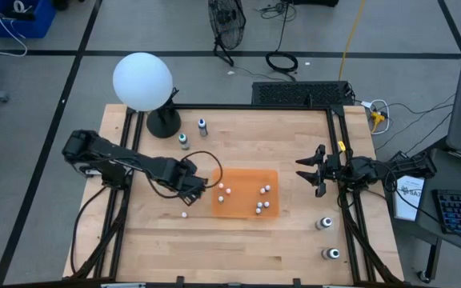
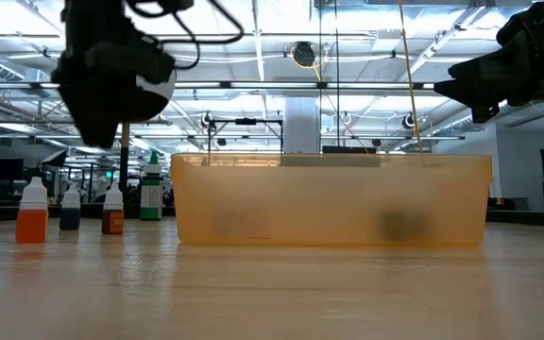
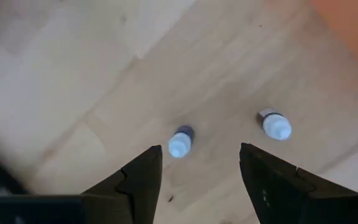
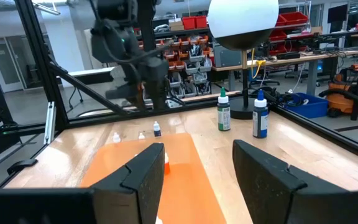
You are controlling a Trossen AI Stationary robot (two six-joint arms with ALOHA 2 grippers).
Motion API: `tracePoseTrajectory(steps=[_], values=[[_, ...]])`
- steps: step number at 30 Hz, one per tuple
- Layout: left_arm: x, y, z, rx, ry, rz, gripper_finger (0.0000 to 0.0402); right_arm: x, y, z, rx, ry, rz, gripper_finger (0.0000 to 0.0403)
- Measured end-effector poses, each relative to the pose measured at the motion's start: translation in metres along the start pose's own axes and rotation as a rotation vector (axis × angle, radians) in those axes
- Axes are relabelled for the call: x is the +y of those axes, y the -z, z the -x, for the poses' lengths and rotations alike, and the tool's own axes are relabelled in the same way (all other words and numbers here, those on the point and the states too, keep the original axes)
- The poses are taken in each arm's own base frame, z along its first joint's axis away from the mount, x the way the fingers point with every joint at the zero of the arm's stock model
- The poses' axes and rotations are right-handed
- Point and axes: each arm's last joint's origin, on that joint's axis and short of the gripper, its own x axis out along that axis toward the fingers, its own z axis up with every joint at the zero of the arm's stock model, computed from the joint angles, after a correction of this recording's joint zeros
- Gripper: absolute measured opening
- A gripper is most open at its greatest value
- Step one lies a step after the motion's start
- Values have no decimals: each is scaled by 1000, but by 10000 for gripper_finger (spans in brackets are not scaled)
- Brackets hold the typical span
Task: Pick & Place food coloring
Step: Put the small violet food coloring bottle into the container
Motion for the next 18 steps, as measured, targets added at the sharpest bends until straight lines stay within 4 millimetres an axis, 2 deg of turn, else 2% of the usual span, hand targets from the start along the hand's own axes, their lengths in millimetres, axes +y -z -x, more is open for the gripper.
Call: tracePoseTrajectory(steps=[4, 10, 13, 18], values=[[12, 8, -16, 10, 56, 47, 218, 0, 0, 0, 0, 0, 0, 177], [24, 15, -41, 56, 6, 99, 209, 0, 0, 0, 0, 0, 0, 178], [25, 15, -54, 63, 23, 116, 207, 0, 0, 0, 0, 0, 0, 180], [24, 14, -65, 42, 86, 111, 208, 0, 0, 0, 0, 0, 0, 177]])
